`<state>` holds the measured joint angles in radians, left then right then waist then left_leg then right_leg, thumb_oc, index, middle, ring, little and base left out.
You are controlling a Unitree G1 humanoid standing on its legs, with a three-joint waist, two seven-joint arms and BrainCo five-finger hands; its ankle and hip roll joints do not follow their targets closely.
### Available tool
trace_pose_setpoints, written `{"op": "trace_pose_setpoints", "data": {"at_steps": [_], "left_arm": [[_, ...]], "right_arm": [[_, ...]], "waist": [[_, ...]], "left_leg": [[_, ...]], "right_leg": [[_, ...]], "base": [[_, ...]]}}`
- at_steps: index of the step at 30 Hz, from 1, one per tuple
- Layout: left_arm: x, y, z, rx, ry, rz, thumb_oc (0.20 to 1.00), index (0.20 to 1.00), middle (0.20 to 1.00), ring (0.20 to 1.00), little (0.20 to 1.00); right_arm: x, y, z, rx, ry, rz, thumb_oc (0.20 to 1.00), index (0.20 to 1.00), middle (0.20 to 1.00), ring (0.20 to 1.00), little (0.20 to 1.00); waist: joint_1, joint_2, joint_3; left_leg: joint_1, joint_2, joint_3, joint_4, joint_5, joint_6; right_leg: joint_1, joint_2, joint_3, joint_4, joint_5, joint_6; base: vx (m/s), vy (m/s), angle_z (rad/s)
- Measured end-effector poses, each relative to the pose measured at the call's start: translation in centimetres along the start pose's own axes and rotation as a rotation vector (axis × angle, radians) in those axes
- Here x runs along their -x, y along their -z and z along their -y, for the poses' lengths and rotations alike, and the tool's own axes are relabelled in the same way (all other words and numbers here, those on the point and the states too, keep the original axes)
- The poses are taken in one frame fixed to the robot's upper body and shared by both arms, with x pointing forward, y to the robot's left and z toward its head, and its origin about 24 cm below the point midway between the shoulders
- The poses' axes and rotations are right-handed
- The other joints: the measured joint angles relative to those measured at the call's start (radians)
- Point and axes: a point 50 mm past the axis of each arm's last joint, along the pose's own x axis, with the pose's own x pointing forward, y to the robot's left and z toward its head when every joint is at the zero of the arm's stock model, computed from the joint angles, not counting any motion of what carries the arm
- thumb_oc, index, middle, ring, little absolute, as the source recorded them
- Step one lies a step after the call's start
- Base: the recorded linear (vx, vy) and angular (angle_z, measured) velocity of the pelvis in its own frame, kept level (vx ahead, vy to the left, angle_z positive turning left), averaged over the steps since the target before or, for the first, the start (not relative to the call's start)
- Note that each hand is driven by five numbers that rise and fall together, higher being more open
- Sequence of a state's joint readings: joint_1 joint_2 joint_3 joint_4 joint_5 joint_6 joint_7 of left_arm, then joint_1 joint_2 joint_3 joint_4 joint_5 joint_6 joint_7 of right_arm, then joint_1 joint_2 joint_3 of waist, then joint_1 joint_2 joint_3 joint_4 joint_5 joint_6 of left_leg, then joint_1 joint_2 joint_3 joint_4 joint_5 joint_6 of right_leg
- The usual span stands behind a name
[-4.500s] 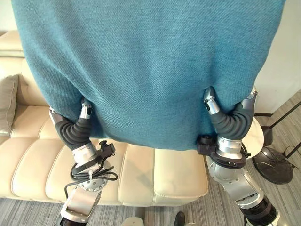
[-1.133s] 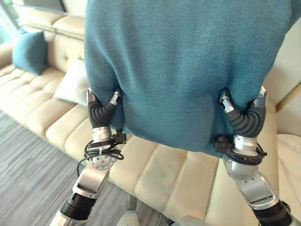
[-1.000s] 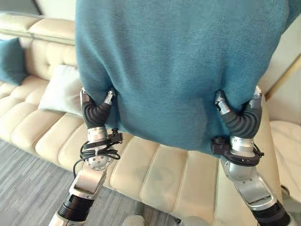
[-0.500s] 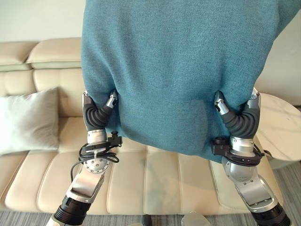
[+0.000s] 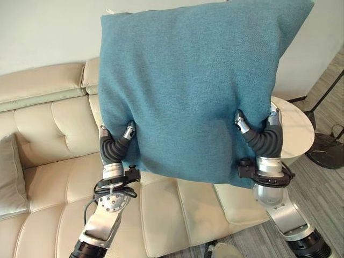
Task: Pick up all the scattered cushions and arrange them neatly on the sofa.
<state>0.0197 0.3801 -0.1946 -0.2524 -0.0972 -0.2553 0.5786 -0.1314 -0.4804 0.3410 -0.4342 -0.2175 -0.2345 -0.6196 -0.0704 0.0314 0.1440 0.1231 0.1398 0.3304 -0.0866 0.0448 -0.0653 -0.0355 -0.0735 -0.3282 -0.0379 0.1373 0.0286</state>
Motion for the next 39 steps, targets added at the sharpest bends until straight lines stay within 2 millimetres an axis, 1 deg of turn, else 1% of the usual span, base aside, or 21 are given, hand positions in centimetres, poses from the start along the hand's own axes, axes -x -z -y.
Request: {"op": "trace_pose_setpoints", "data": {"at_steps": [4, 7, 8, 11, 13, 14, 15, 16, 18, 19, 20, 21, 22, 23, 25, 29, 31, 34, 35, 37, 39], "left_arm": [[0.4, 1.3, 0.1, -0.012, -0.015, -0.056, 0.2, 0.2, 0.2, 0.2, 0.2], [0.5, 2.7, 0.2, -0.036, -0.052, -0.109, 0.2, 0.2, 0.2, 0.2, 0.2], [0.2, 3.3, 0.4, -0.049, -0.074, -0.125, 0.2, 0.2, 0.2, 0.2, 0.2], [-2.2, 3.8, 1.7, -0.052, -0.129, -0.108, 0.2, 0.2, 0.2, 0.2, 0.2], [-3.8, 3.7, 2.6, -0.065, -0.128, -0.085, 0.2, 0.2, 0.2, 0.2, 0.2], [-6.1, 3.3, 3.5, -0.071, -0.171, -0.052, 0.2, 0.2, 0.2, 0.2, 0.2], [-8.2, 2.7, 4.4, -0.087, -0.178, -0.017, 0.2, 0.2, 0.2, 0.2, 0.2], [-10.3, 1.4, 5.3, -0.09, -0.184, 0.027, 0.2, 0.2, 0.2, 0.2, 0.2], [-13.4, -1.1, 5.7, -0.108, -0.214, 0.117, 0.2, 0.2, 0.2, 0.2, 0.2], [-16.2, -3.3, 6.0, -0.179, -0.211, 0.183, 0.2, 0.2, 0.2, 0.2, 0.2], [-17.7, -5.6, 5.7, -0.194, -0.223, 0.261, 0.2, 0.2, 0.2, 0.2, 0.2], [-18.5, -6.8, 5.6, -0.213, -0.226, 0.3, 0.2, 0.2, 0.2, 0.2, 0.2], [-19.5, -8.5, 5.3, -0.225, -0.235, 0.349, 0.2, 0.2, 0.2, 0.2, 0.2], [-20.2, -10.2, 5.0, -0.237, -0.246, 0.403, 0.2, 0.2, 0.2, 0.2, 0.2], [-21.4, -12.0, 3.8, -0.322, -0.261, 0.466, 0.2, 0.2, 0.2, 0.2, 0.2], [-23.1, -15.2, 3.9, -0.494, -0.229, 0.573, 0.2, 0.2, 0.2, 0.2, 0.2], [-24.5, -19.0, 4.1, -0.744, -0.194, 0.711, 0.2, 0.2, 0.2, 0.2, 0.2], [-25.2, -23.1, 3.0, -0.974, -0.223, 0.839, 0.2, 0.2, 0.2, 0.2, 0.2], [-25.6, -24.1, 2.9, -1.124, -0.233, 0.873, 0.2, 0.2, 0.2, 0.2, 0.2], [-25.8, -24.2, 2.5, -1.19, -0.237, 0.877, 0.2, 0.2, 0.2, 0.2, 0.2], [-26.0, -24.2, 2.0, -1.333, -0.231, 0.891, 0.2, 0.2, 0.2, 0.2, 0.2]], "right_arm": [[0.5, 1.2, -0.7, 0.026, -0.032, -0.047, 0.2, 0.2, 0.2, 0.2, 0.2], [0.6, 2.5, -2.2, 0.051, -0.065, -0.073, 0.2, 0.2, 0.2, 0.2, 0.2], [0.3, 3.2, -3.0, 0.063, -0.074, -0.09, 0.2, 0.2, 0.2, 0.2, 0.2], [-2.3, 5.1, -4.1, 0.14, -0.05, -0.086, 0.2, 0.2, 0.2, 0.2, 0.2], [-4.1, 6.0, -4.2, 0.201, -0.037, -0.087, 0.2, 0.2, 0.2, 0.2, 0.2], [-7.0, 5.8, -4.2, 0.256, 0.002, -0.039, 0.2, 0.2, 0.2, 0.2, 0.2], [-9.3, 5.6, -4.3, 0.298, 0.015, 0.008, 0.2, 0.2, 0.2, 0.2, 0.2], [-11.7, 4.8, -4.1, 0.333, 0.04, 0.053, 0.2, 0.2, 0.2, 0.2, 0.2], [-15.2, 3.3, -3.6, 0.377, 0.102, 0.122, 0.2, 0.2, 0.2, 0.2, 0.2], [-17.8, 2.0, -3.0, 0.413, 0.147, 0.172, 0.2, 0.2, 0.2, 0.2, 0.2], [-19.5, 0.0, -2.8, 0.404, 0.185, 0.236, 0.2, 0.2, 0.2, 0.2, 0.2], [-20.3, -0.9, -2.5, 0.408, 0.208, 0.273, 0.2, 0.2, 0.2, 0.2, 0.2], [-21.1, -1.9, -2.1, 0.41, 0.24, 0.303, 0.2, 0.2, 0.2, 0.2, 0.2], [-21.7, -2.5, -1.7, 0.414, 0.27, 0.321, 0.2, 0.2, 0.2, 0.2, 0.2], [-22.8, -3.6, -1.1, 0.462, 0.271, 0.381, 0.2, 0.2, 0.2, 0.2, 0.2], [-24.5, -3.8, 1.3, 0.595, 0.294, 0.398, 0.2, 0.2, 0.2, 0.2, 0.2], [-26.5, -4.1, 4.8, 0.799, 0.313, 0.399, 0.2, 0.2, 0.2, 0.2, 0.2], [-27.8, -5.0, 8.3, 0.983, 0.326, 0.401, 0.2, 0.2, 0.2, 0.2, 0.2], [-28.0, -4.4, 9.1, 1.095, 0.282, 0.388, 0.2, 0.2, 0.2, 0.2, 0.2], [-28.0, -4.0, 9.1, 1.141, 0.246, 0.378, 0.2, 0.2, 0.2, 0.2, 0.2], [-28.0, -3.1, 9.6, 1.305, 0.162, 0.389, 0.2, 0.2, 0.2, 0.2, 0.2]], "waist": [[0.01, -0.01, -0.022], [0.032, -0.035, -0.035], [0.047, -0.051, -0.029], [0.076, -0.083, 0.021], [0.09, -0.089, 0.064], [0.103, -0.085, 0.107], [0.102, -0.083, 0.113], [0.103, -0.086, 0.128], [0.101, -0.087, 0.191], [0.1, -0.097, 0.209], [0.105, -0.098, 0.236], [0.105, -0.087, 0.247], [0.092, -0.092, 0.264], [0.087, -0.113, 0.281], [0.095, -0.113, 0.281], [0.087, -0.111, 0.28], [0.087, -0.111, 0.28], [0.086, -0.106, 0.284], [0.086, -0.101, 0.286], [0.087, -0.089, 0.297], [0.091, -0.086, 0.301]], "left_leg": [[-0.021, -0.006, -0.027, -0.001, -0.001, -0.003], [-0.076, -0.01, -0.052, 0.006, 0.013, -0.006], [-0.125, -0.013, -0.073, 0.015, 0.04, -0.014], [-0.268, -0.014, -0.108, 0.115, 0.039, -0.008], [-0.331, -0.015, -0.131, 0.151, 0.031, -0.004], [-0.451, -0.015, -0.145, 0.248, 0.017, -0.001], [-0.541, -0.017, -0.164, 0.293, -0.006, 0.0], [-0.608, -0.021, -0.184, 0.312, 0.0, -0.001], [-0.659, -0.018, -0.19, 0.308, 0.049, 0.001], [-0.727, -0.025, -0.198, 0.331, 0.049, 0.002], [-0.761, -0.014, -0.203, 0.33, 0.053, 0.005], [-0.794, -0.006, -0.204, 0.35, 0.063, 0.01], [-0.824, -0.014, -0.212, 0.381, 0.049, 0.01], [-0.844, -0.031, -0.223, 0.407, 0.042, 0.002], [-0.902, -0.019, -0.238, 0.462, 0.018, 0.002], [-1.016, -0.018, -0.257, 0.6, -0.029, 0.006], [-1.158, -0.022, -0.265, 0.742, -0.088, 0.016], [-1.31, -0.028, -0.264, 0.846, -0.116, 0.028], [-1.362, -0.031, -0.265, 0.865, -0.117, 0.03], [-1.385, -0.035, -0.264, 0.879, -0.122, 0.037], [-1.403, -0.039, -0.261, 0.88, -0.122, 0.038]], "right_leg": [[-0.006, -0.003, -0.001, -0.002, 0.002, 0.003], [-0.052, -0.007, 0.0, 0.01, 0.004, 0.006], [-0.093, -0.009, 0.001, 0.018, 0.011, 0.007], [-0.215, -0.039, -0.002, 0.094, 0.017, 0.0], [-0.257, -0.045, -0.006, 0.113, 0.011, 0.003], [-0.368, -0.069, 0.008, 0.213, 0.004, 0.006], [-0.439, -0.078, 0.008, 0.234, -0.017, 0.008], [-0.496, -0.077, 0.023, 0.235, -0.017, 0.009], [-0.537, -0.069, 0.041, 0.225, 0.022, 0.026], [-0.6, -0.072, 0.051, 0.224, 0.023, 0.009], [-0.634, -0.065, 0.052, 0.23, 0.013, 0.021], [-0.674, -0.066, 0.054, 0.288, 0.002, 0.018], [-0.709, -0.08, 0.063, 0.353, -0.025, 0.021], [-0.746, -0.09, 0.084, 0.391, -0.043, -0.004], [-0.788, -0.077, 0.085, 0.416, -0.048, -0.009], [-0.888, -0.095, 0.089, 0.543, -0.072, -0.042], [-1.022, -0.119, 0.103, 0.673, -0.114, -0.073], [-1.17, -0.14, 0.116, 0.763, -0.128, -0.081], [-1.218, -0.144, 0.117, 0.774, -0.127, -0.081], [-1.236, -0.147, 0.12, 0.784, -0.127, -0.081], [-1.262, -0.161, 0.128, 0.792, -0.127, -0.08]], "base": [[-0.04, -0.046, 0.17], [-0.2, -0.063, 0.26], [-0.51, -0.129, 0.32], [-0.33, -0.078, 0.33], [-0.41, -0.093, 0.33], [-0.19, -0.041, 0.32], [-0.09, -0.017, 0.33], [-0.13, -0.026, 0.25], [-0.09, -0.016, 0.18], [-0.13, 0.014, 0.01], [0.0, 0.005, -0.08], [-0.04, 0.008, 0.01], [0.06, 0.0, 0.32], [-0.04, 0.022, 0.31], [-0.02, 0.032, -0.05], [0.0, 0.033, 0.06], [0.03, 0.052, 0.1], [0.02, 0.0, 0.0], [0.03, -0.006, 0.01], [0.02, -0.009, 0.04], [0.0, 0.0, 0.0]]}}
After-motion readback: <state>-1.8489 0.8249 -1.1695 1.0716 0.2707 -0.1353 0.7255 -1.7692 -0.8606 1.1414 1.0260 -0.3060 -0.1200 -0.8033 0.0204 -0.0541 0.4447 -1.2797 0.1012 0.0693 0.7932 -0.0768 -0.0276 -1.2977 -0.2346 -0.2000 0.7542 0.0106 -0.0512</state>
